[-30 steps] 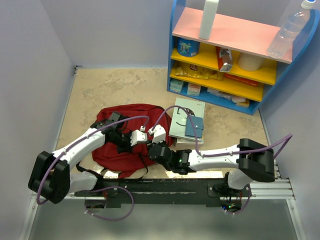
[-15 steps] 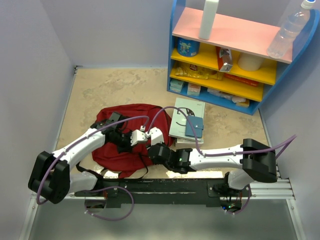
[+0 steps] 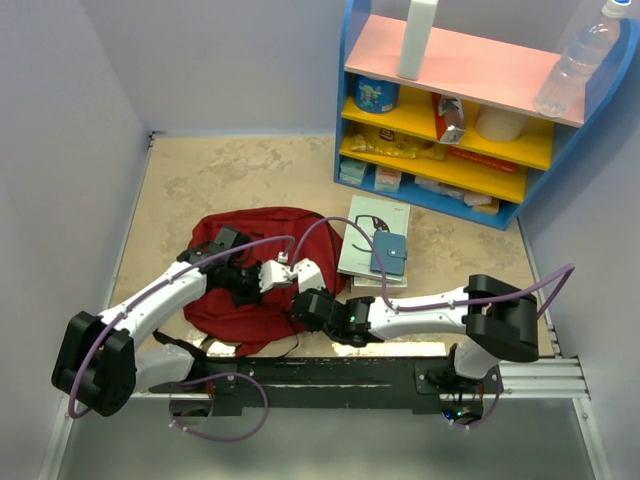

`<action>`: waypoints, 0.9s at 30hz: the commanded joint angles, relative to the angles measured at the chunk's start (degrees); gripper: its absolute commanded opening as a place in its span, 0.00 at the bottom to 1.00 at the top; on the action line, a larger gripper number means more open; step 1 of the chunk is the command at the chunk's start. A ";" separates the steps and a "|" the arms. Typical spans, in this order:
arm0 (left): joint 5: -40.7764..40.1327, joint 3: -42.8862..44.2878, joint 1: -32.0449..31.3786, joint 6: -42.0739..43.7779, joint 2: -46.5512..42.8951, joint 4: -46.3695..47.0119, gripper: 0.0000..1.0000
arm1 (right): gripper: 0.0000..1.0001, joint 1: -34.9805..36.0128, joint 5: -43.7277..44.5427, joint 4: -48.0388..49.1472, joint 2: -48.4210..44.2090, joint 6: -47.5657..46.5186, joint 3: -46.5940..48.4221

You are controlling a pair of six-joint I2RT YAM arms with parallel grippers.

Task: Pack the student bag
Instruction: Unzip the student bag at the center of the board.

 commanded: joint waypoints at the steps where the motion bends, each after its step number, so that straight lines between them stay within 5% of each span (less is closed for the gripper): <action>1: 0.57 0.44 -0.04 -0.58 -1.34 1.97 0.12 | 0.33 0.22 -1.45 -0.70 1.59 -0.99 1.18; 9: 0.13 1.31 0.05 -0.76 -0.38 2.15 0.13 | 0.21 0.57 -3.12 2.11 5.19 -2.48 3.45; 17: -0.48 1.23 0.05 -0.84 -0.02 2.50 0.13 | 0.21 0.66 -4.79 2.81 6.34 -2.04 4.69; 21: -0.48 0.96 0.05 -1.28 0.33 3.29 0.13 | 0.00 0.66 -5.49 4.13 3.89 -0.46 4.16; 27: -1.54 0.79 0.05 -1.46 0.42 3.82 0.14 | 0.00 0.74 -3.92 5.80 -1.83 0.77 3.63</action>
